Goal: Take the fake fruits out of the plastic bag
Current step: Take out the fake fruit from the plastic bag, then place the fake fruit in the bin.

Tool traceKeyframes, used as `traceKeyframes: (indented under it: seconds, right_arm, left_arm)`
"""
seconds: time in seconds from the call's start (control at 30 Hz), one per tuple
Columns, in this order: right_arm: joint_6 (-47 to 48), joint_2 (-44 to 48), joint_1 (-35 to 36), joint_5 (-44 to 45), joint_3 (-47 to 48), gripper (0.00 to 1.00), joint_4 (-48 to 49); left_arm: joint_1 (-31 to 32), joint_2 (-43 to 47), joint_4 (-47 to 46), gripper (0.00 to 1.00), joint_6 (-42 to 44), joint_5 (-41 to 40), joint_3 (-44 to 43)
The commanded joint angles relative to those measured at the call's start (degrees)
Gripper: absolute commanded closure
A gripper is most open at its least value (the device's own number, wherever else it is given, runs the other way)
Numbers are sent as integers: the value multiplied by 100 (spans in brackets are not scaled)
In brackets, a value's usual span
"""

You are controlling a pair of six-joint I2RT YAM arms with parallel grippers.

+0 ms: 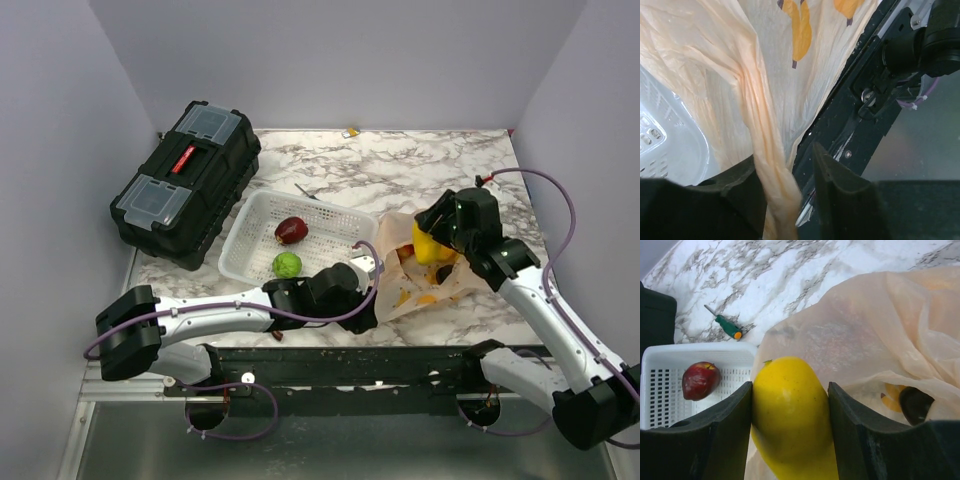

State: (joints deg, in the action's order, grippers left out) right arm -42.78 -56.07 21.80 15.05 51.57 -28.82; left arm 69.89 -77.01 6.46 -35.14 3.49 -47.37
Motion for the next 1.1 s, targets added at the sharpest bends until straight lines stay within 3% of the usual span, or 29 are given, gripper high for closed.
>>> traceKeyframes:
  seconds: [0.0,0.23,0.3,0.33,0.4,0.53,0.8,1.07]
  right_arm:
    - [31,-391,26,-599,379,92,221]
    - [-153,-862,106,-1023,850,92,543]
    - [-241,-1058,201,-1167,968,92,662]
    - [-269,-1182,309,-1178,1055,92,700]
    - [-281,-1448,609,-1052,1265,92,756]
    - [-274,-2027,1239,-685,1741,92,816]
    - [-204,-3259,2224,-143,2418,92,922]
    - [-189,-4427,3066,608,2917,91,621]
  left_arm:
    - [35,282,-214,61,33,34,87]
    - [39,730,-215,53,33,-97,217]
    - [34,857,-148,42,26,-137,211]
    - [34,923,-120,28,24,-179,216]
    - [35,1118,-173,18,19,-196,306]
    - [37,1708,-67,16,164,-384,497]
    - [21,3496,892,10,533,-1709,705]
    - [17,4898,1171,7,484,-2416,995]
